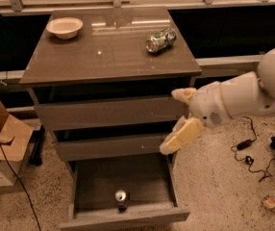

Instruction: Pick redbull can from bottom drawer and place on counter

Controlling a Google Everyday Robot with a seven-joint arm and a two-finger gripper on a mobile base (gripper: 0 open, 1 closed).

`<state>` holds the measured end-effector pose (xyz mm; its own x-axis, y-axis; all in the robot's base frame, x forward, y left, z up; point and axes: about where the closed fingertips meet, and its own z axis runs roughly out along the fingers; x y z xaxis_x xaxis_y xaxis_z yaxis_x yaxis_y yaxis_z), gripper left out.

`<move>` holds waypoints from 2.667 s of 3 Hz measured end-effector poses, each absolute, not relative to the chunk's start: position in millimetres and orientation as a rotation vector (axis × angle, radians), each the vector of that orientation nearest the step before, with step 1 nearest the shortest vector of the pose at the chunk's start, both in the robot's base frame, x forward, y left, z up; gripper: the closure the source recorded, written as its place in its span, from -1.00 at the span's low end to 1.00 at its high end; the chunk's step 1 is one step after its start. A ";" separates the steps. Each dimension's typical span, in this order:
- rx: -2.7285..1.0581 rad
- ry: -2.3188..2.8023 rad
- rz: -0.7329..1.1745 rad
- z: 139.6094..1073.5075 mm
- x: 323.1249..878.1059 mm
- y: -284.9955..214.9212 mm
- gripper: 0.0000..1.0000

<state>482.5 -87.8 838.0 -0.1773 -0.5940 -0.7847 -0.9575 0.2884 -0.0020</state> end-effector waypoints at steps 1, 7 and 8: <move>-1.342 1.809 0.752 783.3 497.8 -69.7 -1.00; -1.106 1.885 1.007 557.7 514.4 -21.6 -1.00; -1.101 1.890 1.007 556.5 514.5 -20.7 -1.00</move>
Offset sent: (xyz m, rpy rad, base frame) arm 0.0468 0.0206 -0.2156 0.1503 0.1648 -0.0794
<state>514.5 -20.7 556.5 -0.3782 -0.3452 -0.8589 -0.9055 0.3307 0.2658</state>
